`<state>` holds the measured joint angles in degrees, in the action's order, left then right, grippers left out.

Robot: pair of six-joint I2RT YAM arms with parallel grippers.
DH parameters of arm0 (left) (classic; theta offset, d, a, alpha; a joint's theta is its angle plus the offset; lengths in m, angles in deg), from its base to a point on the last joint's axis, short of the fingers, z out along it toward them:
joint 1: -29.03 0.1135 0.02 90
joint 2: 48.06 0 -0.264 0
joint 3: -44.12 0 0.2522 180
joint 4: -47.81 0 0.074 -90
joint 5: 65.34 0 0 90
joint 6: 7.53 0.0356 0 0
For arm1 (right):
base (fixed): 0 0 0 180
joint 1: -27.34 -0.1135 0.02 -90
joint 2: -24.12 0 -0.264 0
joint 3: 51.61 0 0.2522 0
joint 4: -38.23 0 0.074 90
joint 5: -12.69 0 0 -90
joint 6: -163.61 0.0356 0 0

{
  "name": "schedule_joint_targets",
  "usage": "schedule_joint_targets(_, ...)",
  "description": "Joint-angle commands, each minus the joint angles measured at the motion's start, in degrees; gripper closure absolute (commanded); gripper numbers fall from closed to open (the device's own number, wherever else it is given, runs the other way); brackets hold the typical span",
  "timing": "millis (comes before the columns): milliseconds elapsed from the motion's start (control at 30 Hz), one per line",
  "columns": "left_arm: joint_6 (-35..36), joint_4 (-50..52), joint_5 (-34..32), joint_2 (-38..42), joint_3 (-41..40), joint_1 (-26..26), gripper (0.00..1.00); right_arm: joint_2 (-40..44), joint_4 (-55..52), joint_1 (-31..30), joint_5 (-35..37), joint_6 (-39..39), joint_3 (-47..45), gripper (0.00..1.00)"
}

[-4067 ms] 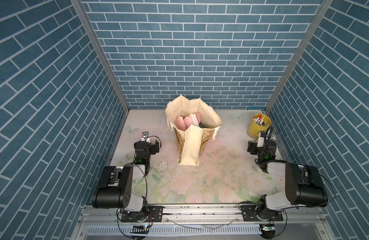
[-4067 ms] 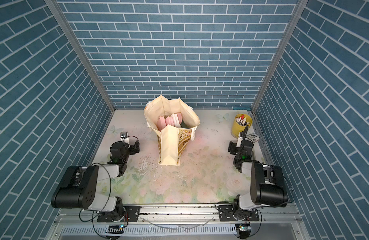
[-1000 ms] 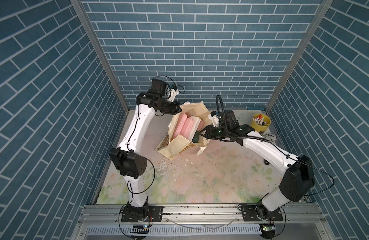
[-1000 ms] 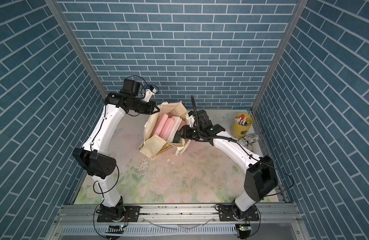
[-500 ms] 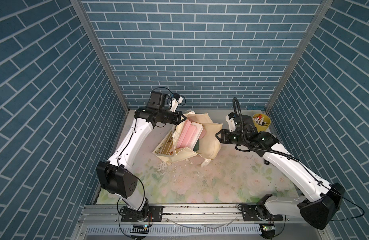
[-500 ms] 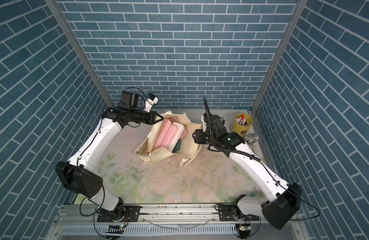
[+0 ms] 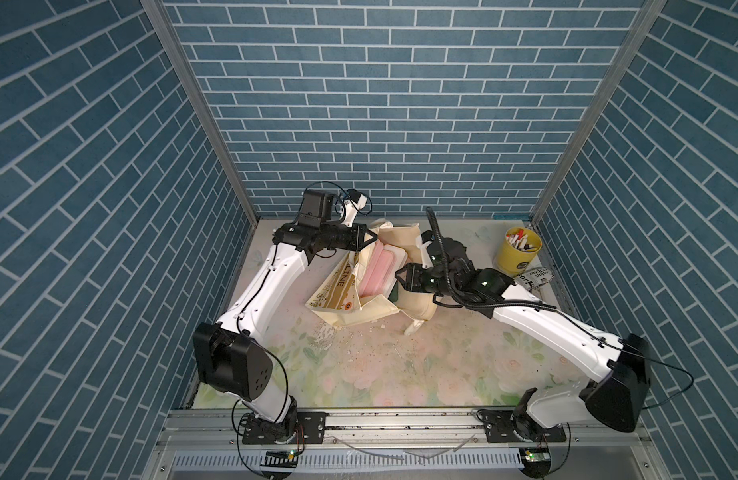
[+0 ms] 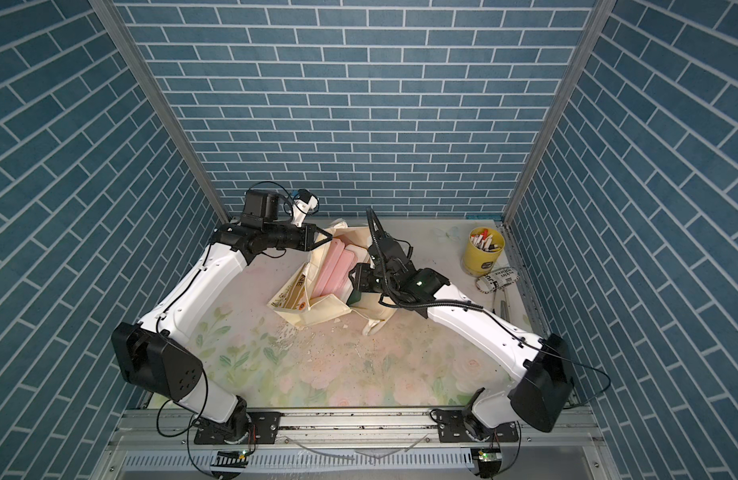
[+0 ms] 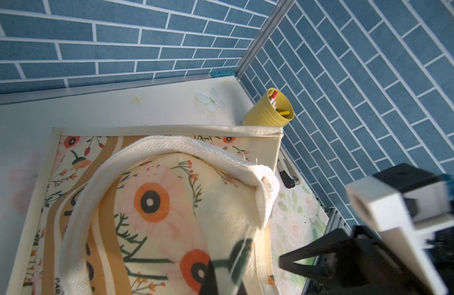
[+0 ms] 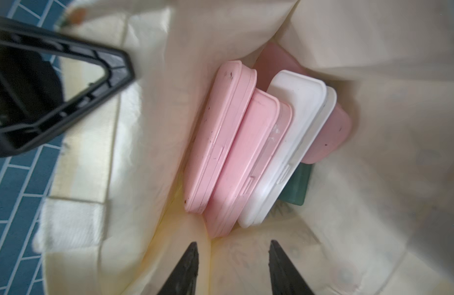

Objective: Take out the pencil case from the canvas bag
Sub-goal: Pick up the canvas bag from the center of the board, then pick up the pencil case from the canvas bag.

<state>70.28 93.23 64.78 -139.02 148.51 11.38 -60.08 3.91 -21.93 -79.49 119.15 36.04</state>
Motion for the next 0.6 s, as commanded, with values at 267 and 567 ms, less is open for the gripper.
schedule_joint_targets(267, -1.2, -2.8, 2.9, 1.5, -0.8, -0.1, 1.0, -11.6, 8.6, 0.1, 4.7, 7.5, 9.1, 0.55)
schedule_joint_targets(567, -1.6, -5.0, 4.6, 1.3, -2.1, -0.1, 1.0, -17.5, 14.6, 0.5, 1.7, 9.6, 10.4, 0.52)
